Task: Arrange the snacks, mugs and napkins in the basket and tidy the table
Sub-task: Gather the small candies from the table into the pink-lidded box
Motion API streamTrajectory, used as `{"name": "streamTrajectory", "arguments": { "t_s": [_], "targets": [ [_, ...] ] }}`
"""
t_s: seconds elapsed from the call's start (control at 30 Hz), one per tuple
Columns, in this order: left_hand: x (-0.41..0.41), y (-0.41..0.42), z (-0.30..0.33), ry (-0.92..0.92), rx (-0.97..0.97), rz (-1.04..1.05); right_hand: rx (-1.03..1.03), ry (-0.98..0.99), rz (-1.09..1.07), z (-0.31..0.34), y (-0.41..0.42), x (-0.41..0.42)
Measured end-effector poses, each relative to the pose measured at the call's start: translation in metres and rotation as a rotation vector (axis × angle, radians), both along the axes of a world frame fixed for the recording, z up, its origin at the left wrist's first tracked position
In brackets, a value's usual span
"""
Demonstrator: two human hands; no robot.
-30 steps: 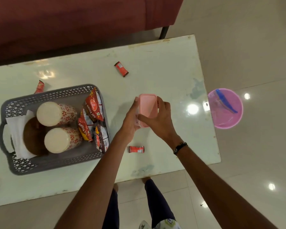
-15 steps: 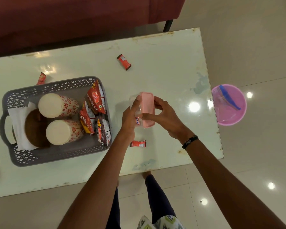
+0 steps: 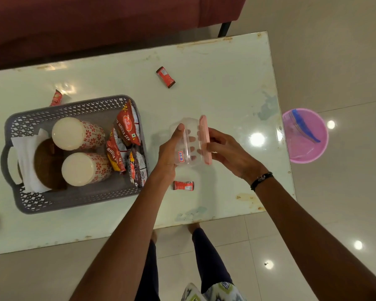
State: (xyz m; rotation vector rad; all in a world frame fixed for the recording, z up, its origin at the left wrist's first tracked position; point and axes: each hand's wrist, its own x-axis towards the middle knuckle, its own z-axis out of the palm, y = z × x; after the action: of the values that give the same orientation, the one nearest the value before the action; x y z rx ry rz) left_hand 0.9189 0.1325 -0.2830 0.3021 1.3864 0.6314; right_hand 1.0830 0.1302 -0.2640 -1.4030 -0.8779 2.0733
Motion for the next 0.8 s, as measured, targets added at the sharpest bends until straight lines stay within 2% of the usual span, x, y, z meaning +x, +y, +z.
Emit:
{"name": "streamTrajectory", "arguments": {
  "t_s": [0.13,0.23,0.37,0.53,0.8],
  "targets": [
    [-0.003,-0.001,-0.003,-0.069,-0.046,-0.052,-0.042,0.01,-0.009,-0.006,-0.003,0.0],
    [-0.003,-0.002,-0.008,-0.055,-0.026,-0.014,-0.087,0.04,-0.063,-0.012,-0.004,0.001],
    [-0.002,0.003,-0.015,0.15,-0.041,0.052,-0.101,0.037,-0.076,-0.018,-0.001,0.001],
    [0.003,0.007,-0.022,0.357,0.125,-0.088,-0.104,0.042,-0.076,-0.02,0.014,-0.004],
    [0.005,0.01,-0.033,0.493,0.158,-0.007,-0.125,0.11,-0.229,-0.024,0.023,0.003]
  ]
}}
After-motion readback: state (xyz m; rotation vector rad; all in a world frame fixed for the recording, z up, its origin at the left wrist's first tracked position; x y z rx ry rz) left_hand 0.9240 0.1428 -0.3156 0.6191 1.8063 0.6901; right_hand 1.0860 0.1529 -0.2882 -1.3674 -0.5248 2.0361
